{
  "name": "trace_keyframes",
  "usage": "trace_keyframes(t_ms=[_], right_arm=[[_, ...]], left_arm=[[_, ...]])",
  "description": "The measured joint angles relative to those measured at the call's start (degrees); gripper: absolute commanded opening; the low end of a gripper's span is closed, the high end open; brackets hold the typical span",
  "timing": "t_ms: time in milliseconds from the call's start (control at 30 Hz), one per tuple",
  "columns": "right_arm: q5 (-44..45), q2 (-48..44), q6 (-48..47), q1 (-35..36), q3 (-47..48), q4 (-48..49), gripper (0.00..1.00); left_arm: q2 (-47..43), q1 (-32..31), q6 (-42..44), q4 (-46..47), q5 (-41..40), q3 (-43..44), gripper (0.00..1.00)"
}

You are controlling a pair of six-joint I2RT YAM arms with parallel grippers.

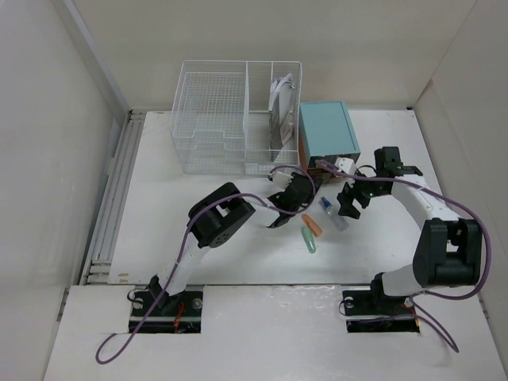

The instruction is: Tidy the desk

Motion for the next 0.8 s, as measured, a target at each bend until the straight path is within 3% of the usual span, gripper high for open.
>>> trace_keyframes(t_ms=[800], right_arm=[[12.4, 4.5, 10.3, 9.0, -2.6, 8.3, 0.94]], left_arm=[[-3.7, -4.2, -1.7, 5.2, -1.4, -8.5, 0.17]])
